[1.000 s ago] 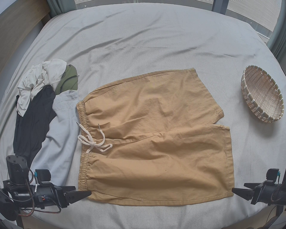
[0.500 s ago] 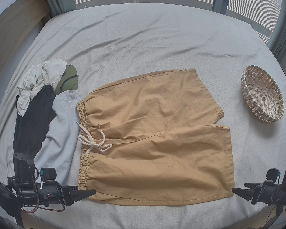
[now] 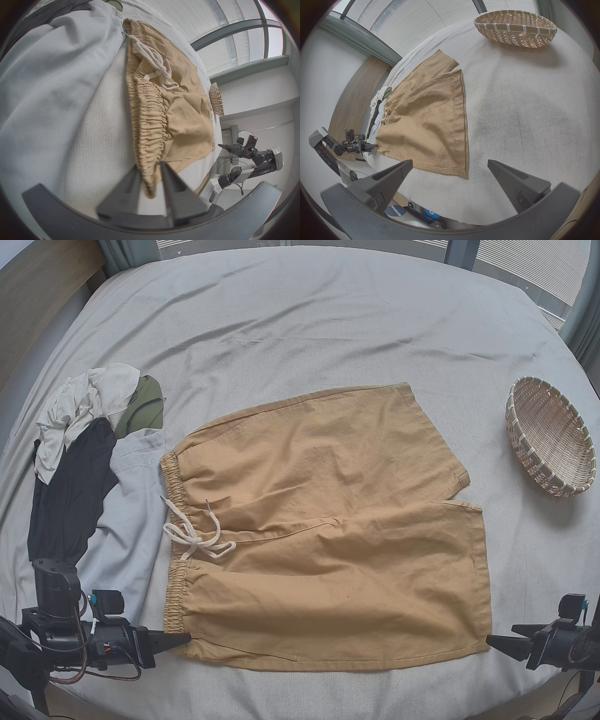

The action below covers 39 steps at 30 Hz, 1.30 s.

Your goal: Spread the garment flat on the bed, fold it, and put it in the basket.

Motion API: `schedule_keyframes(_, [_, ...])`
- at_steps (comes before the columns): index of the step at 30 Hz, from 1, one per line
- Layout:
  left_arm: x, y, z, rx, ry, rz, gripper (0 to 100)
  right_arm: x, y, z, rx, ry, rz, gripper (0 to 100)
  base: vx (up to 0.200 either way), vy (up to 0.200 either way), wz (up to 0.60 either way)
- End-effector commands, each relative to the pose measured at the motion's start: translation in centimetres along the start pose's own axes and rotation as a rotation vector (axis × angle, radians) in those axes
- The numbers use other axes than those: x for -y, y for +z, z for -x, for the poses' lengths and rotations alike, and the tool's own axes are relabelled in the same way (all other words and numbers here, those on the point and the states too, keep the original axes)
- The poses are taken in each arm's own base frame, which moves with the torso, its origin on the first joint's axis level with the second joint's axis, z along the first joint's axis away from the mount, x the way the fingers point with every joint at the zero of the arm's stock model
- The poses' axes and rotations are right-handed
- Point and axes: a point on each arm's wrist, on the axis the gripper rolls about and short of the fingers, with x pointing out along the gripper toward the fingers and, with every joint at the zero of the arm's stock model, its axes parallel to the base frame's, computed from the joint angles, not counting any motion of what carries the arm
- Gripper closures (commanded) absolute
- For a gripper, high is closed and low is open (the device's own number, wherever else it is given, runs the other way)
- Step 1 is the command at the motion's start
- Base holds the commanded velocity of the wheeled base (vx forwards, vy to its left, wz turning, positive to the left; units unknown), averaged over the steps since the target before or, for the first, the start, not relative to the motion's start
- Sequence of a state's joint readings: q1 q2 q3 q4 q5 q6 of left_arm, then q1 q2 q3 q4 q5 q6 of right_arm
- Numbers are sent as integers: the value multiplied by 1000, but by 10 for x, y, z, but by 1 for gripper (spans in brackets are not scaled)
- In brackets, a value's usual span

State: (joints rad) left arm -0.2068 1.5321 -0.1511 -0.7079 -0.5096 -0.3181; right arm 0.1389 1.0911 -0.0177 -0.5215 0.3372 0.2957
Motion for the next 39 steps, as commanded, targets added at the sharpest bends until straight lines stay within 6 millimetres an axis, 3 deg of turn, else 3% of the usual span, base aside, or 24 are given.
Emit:
schedule_keyframes(1, [-1,-2,-1,-6,0,4,100,2,-5,-1,-25,-4,-8,0,0,0,0])
schedule_keyframes(17, [-1,-14,7,-1,-3,3,100,3,-2,-11,-67,6,-18,0,0,0,0])
schedule_keyframes(18, [-1,-15,7,0,-4,4,0,3,-2,-11,-67,5,-19,0,0,0,0])
schedule_keyframes(35, [4,-15,6,-5,-26,-15,0,3,-4,-10,-71,7,-17,0,0,0,0])
schedule_keyframes(36, [4,-15,6,-6,-26,-15,100,3,-4,-10,-73,10,-15,0,0,0,0])
schedule_keyframes(39, [4,-15,5,-11,-27,-13,100,3,-4,-11,-77,10,-17,0,0,0,0])
